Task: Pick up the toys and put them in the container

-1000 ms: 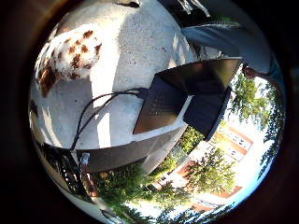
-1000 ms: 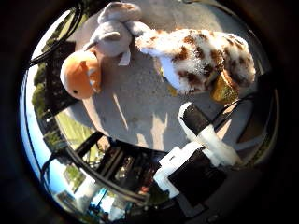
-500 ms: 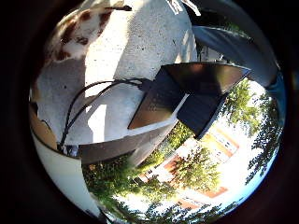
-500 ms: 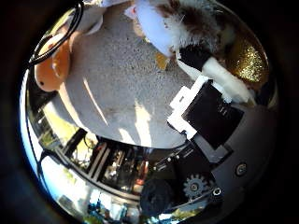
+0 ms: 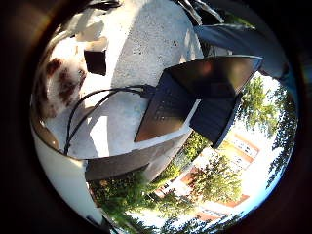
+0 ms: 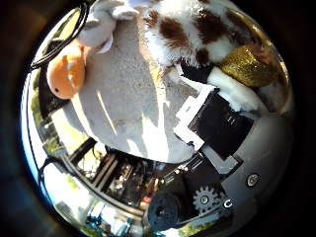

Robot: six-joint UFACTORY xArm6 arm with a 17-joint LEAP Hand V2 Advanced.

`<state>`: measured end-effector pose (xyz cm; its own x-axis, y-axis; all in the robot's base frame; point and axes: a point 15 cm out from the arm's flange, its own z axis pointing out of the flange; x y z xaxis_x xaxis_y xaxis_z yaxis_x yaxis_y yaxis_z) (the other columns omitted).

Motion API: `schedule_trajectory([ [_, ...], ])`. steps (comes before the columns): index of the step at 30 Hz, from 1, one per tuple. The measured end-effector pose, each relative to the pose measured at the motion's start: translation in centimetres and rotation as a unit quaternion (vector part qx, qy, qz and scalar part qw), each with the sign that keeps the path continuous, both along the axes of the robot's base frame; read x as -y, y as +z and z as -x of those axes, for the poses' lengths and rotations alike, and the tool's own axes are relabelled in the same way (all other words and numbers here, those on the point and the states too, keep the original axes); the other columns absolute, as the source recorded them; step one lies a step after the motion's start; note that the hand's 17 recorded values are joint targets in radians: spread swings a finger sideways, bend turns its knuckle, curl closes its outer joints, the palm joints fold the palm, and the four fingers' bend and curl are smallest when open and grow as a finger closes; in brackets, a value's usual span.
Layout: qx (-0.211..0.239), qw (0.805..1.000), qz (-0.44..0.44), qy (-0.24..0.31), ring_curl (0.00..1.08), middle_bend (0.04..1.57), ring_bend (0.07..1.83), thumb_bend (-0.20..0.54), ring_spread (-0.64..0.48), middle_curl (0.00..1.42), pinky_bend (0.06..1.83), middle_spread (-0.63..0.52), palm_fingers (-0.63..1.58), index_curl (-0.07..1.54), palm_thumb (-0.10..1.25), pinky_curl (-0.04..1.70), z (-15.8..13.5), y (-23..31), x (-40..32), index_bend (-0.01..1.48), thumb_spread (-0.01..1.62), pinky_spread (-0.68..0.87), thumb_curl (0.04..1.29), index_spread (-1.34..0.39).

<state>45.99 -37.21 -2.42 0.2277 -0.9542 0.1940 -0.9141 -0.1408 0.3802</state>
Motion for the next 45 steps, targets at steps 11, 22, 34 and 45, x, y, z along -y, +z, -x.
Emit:
schedule_trajectory([
  [11,-0.009,0.979,-0.204,0.014,0.91,1.09,1.34,-0.013,-0.14,1.14,1.36,-0.3,0.88,-0.01,1.05,0.92,2.9,19.9,-13.1,0.92,1.13,0.2,0.66,-0.98],
  [22,0.036,0.935,-0.315,0.161,0.93,1.13,1.41,-0.016,-0.15,1.2,1.38,-0.3,0.81,-0.01,1.02,1.0,2.9,30.6,-35.7,1.09,1.14,0.17,0.7,-1.02],
  [34,0.057,0.942,-0.293,0.152,0.94,1.17,1.48,-0.028,-0.15,1.23,1.38,-0.3,0.64,-0.03,0.93,1.08,-3.2,21.8,-50.5,1.19,1.18,0.15,0.7,-0.99],
  [45,0.02,0.95,-0.274,0.149,0.6,0.45,0.89,-0.041,0.15,0.77,0.93,-0.08,-0.21,0.03,0.77,0.86,-5.5,13.6,-55.5,0.89,1.16,0.33,0.57,-0.39],
])
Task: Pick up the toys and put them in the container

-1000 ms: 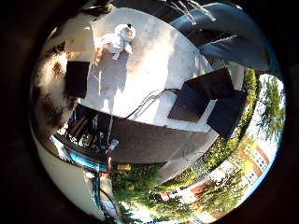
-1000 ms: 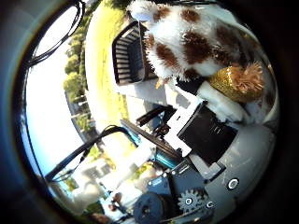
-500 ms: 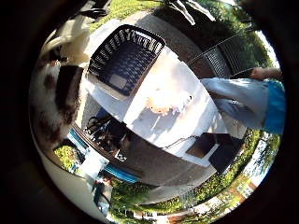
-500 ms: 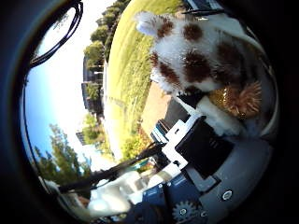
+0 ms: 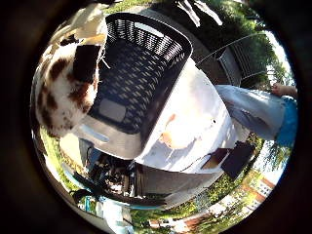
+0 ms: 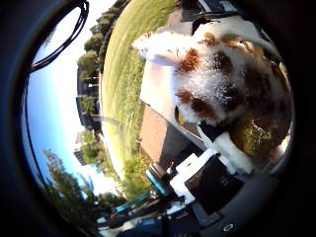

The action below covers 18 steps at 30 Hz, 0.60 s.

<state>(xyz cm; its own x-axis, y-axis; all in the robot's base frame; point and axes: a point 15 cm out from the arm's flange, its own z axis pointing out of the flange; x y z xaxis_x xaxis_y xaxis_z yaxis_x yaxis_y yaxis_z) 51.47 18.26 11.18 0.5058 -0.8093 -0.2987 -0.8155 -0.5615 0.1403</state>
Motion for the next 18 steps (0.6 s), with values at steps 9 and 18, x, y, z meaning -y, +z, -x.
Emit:
schedule_trajectory([
  [9,-0.011,1.0,0.006,0.008,0.37,0.12,0.47,-0.031,0.29,0.47,0.6,0.1,-0.16,0.06,0.74,0.61,-0.5,1.7,2.3,0.42,1.12,0.44,0.49,-0.44],
  [18,0.043,0.996,0.075,-0.015,0.33,0.14,0.39,-0.031,0.29,0.36,0.46,0.1,-0.09,0.12,0.74,0.5,-2.7,6.8,14.0,0.28,1.11,0.44,0.45,-0.41],
])
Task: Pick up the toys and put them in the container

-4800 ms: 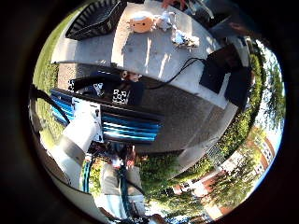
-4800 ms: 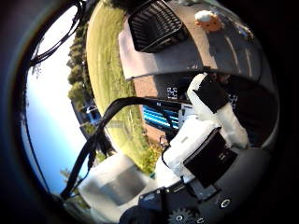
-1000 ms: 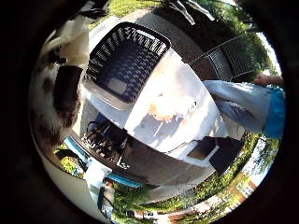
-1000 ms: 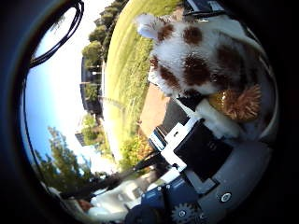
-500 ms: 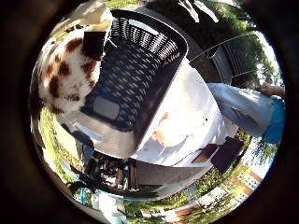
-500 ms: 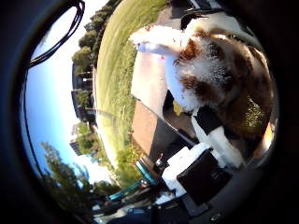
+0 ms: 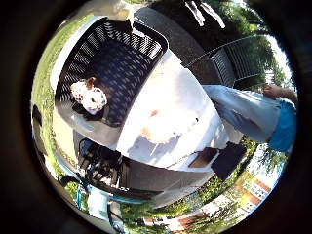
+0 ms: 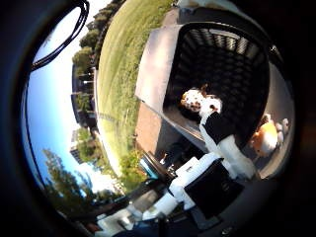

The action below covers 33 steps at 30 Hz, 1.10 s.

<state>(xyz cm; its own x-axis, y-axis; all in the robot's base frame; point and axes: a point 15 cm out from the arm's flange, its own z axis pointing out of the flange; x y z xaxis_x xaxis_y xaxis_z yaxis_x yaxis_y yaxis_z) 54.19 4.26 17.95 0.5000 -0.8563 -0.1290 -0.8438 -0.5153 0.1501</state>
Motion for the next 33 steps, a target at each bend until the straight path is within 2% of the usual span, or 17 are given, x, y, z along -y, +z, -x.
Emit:
schedule_trajectory([
  [5,-0.009,0.998,0.043,-0.038,0.32,0.15,0.35,-0.03,0.28,0.33,0.4,0.09,-0.04,0.16,0.74,0.45,0.5,-1.4,9.4,0.21,1.11,0.44,0.43,-0.33],
  [8,-0.027,0.996,0.057,-0.056,0.32,0.15,0.35,-0.029,0.28,0.31,0.39,0.09,-0.02,0.18,0.74,0.43,0.8,-5.4,13.5,0.19,1.11,0.43,0.42,-0.31],
  [13,-0.068,0.99,0.057,-0.11,0.32,0.17,0.35,-0.028,0.27,0.31,0.39,0.09,0.0,0.2,0.74,0.41,3.4,-11.6,21.1,0.17,1.11,0.43,0.41,-0.29],
  [16,-0.088,0.988,0.053,-0.117,0.32,0.17,0.35,-0.028,0.26,0.31,0.39,0.08,0.01,0.21,0.74,0.39,4.5,-14.5,21.8,0.17,1.11,0.42,0.41,-0.28],
  [22,-0.1,0.987,0.046,-0.116,0.33,0.17,0.37,-0.029,0.26,0.31,0.41,0.08,0.03,0.21,0.74,0.38,5.2,-20.8,21.7,0.16,1.11,0.4,0.4,-0.26],
  [30,-0.118,0.986,0.045,-0.111,0.33,0.17,0.37,-0.028,0.25,0.31,0.42,0.08,0.04,0.22,0.74,0.36,5.8,-23.2,19.5,0.17,1.11,0.38,0.4,-0.23],
  [33,-0.134,0.985,0.043,-0.104,0.33,0.17,0.38,-0.025,0.24,0.31,0.42,0.07,0.14,0.24,0.74,0.35,6.6,-24.9,18.4,0.21,1.11,0.38,0.4,-0.16],
])
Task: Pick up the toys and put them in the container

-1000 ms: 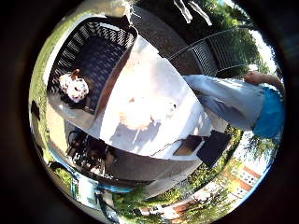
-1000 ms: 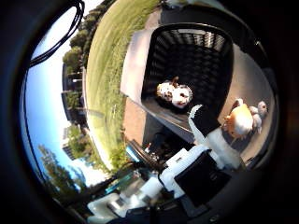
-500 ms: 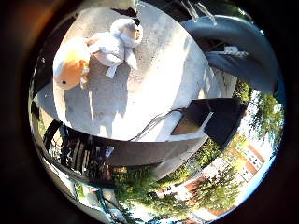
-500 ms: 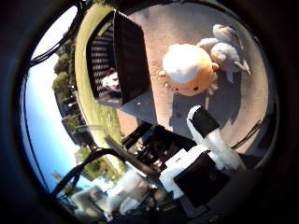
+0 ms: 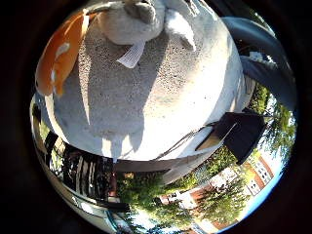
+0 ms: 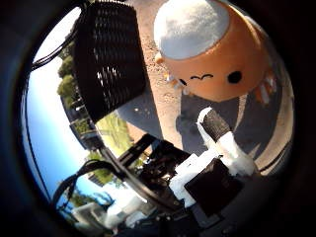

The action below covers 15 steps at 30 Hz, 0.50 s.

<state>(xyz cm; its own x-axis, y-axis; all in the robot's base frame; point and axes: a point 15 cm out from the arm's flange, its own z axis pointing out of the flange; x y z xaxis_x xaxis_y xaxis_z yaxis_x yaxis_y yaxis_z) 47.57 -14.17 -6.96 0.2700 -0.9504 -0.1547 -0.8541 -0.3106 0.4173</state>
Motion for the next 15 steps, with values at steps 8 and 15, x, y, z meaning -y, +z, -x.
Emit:
schedule_trajectory([
  [8,0.021,1.0,0.004,0.013,0.51,0.56,0.97,-0.015,0.16,0.48,0.65,-0.06,0.9,0.13,0.8,0.41,-1.3,-0.9,-1.2,0.05,1.1,0.37,0.41,-0.25],
  [15,0.039,0.999,0.006,0.024,0.69,0.91,1.26,0.001,0.02,0.72,1.05,-0.16,1.05,-0.03,0.95,0.65,-2.2,0.3,-2.2,0.2,1.07,0.35,0.47,-0.47],
])
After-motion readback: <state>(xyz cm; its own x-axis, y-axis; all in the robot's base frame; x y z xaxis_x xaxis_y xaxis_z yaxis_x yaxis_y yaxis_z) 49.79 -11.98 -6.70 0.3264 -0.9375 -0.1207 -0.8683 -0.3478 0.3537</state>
